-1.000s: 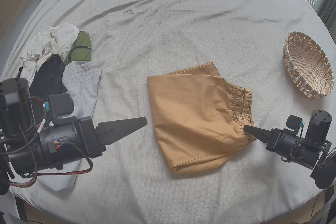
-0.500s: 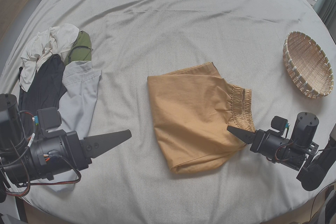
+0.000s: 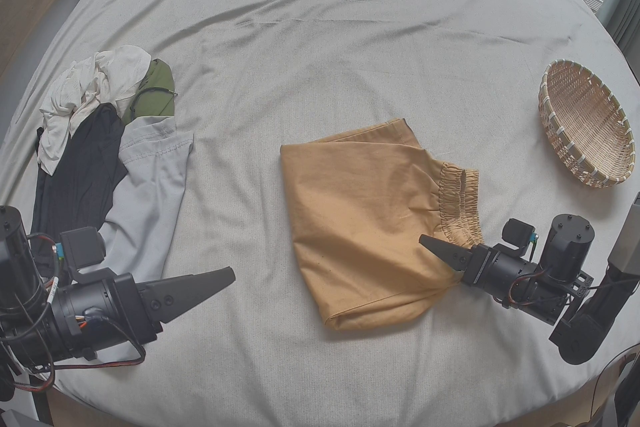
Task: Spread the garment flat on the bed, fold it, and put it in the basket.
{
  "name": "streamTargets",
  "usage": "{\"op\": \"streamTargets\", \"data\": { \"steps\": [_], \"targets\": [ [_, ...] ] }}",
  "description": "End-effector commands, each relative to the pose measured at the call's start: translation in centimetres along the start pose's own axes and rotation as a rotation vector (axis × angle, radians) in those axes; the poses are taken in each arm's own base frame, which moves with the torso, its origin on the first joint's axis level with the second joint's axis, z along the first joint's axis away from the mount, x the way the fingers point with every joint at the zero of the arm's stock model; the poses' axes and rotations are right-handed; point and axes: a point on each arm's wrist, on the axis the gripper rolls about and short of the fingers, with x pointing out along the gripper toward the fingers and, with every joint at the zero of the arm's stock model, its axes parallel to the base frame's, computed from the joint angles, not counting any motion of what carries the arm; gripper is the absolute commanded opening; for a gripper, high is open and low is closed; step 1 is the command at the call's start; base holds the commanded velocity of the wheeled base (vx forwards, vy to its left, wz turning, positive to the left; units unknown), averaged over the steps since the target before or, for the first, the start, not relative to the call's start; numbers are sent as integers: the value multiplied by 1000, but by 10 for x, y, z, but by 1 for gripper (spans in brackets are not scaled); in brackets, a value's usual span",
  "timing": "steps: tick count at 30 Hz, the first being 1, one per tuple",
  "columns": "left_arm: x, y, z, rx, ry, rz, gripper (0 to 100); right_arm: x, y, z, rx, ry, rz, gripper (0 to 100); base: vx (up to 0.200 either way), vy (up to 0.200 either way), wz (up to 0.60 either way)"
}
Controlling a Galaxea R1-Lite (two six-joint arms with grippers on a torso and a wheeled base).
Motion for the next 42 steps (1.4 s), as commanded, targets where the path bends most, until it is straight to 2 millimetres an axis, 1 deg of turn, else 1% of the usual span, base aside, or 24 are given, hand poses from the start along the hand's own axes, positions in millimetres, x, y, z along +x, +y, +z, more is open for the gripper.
{"op": "streamTargets", "data": {
  "steps": [1,5,8,9,10,14,15,17,22,25,31,32,33,34,37,40,41,42],
  "targets": [
    [-2,3,-5,-3,7,6,100,4,-1,-6,4,12,-1,0,0,0,0],
    [-4,6,-10,-3,10,6,100,0,6,-2,33,-7,21,0,0,0,0],
    [-6,8,-13,-2,5,5,100,-18,20,7,22,-37,64,0,0,0,0],
    [-6,8,-13,-2,5,5,100,-19,20,7,22,-37,66,0,0,0,0],
    [-7,8,-14,-2,4,4,100,-28,28,9,17,-41,93,0,0,0,0],
    [-8,9,-16,-1,10,8,100,-44,38,10,8,-50,122,0,0,0,0],
    [-8,9,-16,-1,9,10,100,-45,39,10,7,-52,125,0,0,0,0],
    [-9,9,-16,-2,9,7,100,-53,44,14,-2,-73,150,0,0,0,0],
    [-12,10,-19,-5,6,7,100,-60,57,30,-22,-134,223,0,0,0,0],
    [-13,10,-19,-18,3,5,100,-61,62,36,-28,-155,242,0,0,0,0],
    [-16,9,-19,-28,-3,1,100,-61,77,57,-34,-194,268,0,0,0,0],
    [-16,10,-19,-27,-3,1,100,-61,81,63,-36,-200,272,0,0,0,0],
    [-16,10,-19,-28,-3,1,100,-62,81,63,-36,-204,273,0,0,0,0],
    [-16,10,-20,-29,1,3,100,-63,87,71,-39,-216,279,0,0,0,0],
    [-17,12,-22,-30,7,8,100,-66,94,82,-41,-229,287,0,0,0,0],
    [-17,13,-24,-32,10,11,100,-70,104,99,-48,-257,294,0,0,0,0],
    [-17,13,-24,-32,9,10,100,-70,105,100,-48,-257,294,0,0,0,0],
    [-17,13,-24,-30,7,8,100,-72,110,108,-51,-271,296,0,0,0,0]
  ]
}}
